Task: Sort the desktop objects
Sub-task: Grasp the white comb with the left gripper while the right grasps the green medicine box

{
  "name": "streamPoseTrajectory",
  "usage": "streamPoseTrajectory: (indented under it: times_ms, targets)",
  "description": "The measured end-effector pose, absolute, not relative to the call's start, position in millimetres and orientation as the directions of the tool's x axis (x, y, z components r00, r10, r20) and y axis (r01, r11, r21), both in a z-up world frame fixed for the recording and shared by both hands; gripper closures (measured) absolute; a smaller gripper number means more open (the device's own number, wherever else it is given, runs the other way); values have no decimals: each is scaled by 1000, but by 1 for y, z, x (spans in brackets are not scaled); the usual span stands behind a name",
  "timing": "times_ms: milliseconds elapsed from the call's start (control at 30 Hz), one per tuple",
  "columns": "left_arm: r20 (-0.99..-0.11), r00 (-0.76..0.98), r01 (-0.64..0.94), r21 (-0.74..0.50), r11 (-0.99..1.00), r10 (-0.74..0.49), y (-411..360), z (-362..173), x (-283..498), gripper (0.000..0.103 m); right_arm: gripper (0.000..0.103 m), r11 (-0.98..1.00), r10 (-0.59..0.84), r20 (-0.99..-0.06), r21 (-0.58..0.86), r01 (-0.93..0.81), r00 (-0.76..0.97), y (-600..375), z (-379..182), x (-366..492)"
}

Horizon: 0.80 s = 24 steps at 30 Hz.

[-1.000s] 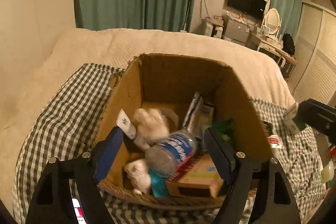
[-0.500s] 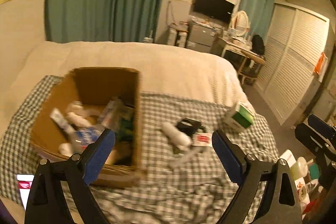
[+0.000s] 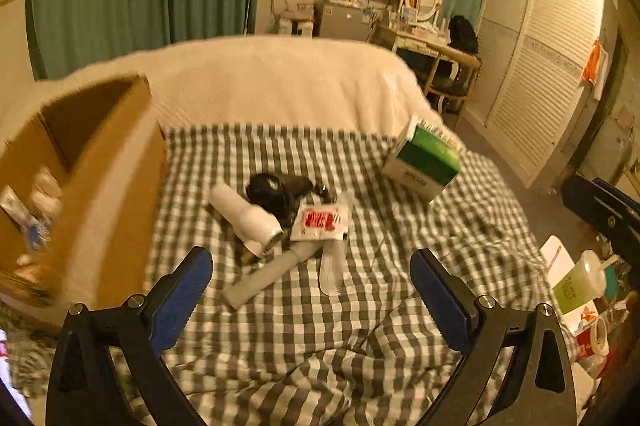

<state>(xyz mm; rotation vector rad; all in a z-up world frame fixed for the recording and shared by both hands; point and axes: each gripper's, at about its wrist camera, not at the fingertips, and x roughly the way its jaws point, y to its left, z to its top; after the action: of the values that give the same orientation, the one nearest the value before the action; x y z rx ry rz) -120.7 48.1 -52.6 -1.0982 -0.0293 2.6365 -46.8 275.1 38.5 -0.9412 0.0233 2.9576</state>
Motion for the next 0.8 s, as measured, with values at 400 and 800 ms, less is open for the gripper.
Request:
streamPoseTrajectory:
  times_ms: [400,800]
  targets:
    - [-826,-469,-287,-194,-938,314,96,-146,-181,25,12,-994,37,-668,53,-98,-743,326,-62,-136]
    - [-846,-411,-323,-212,-922,339,119,-178,-217,77,8,-998,-19,-662,-29,51,-749,350,-87,-221]
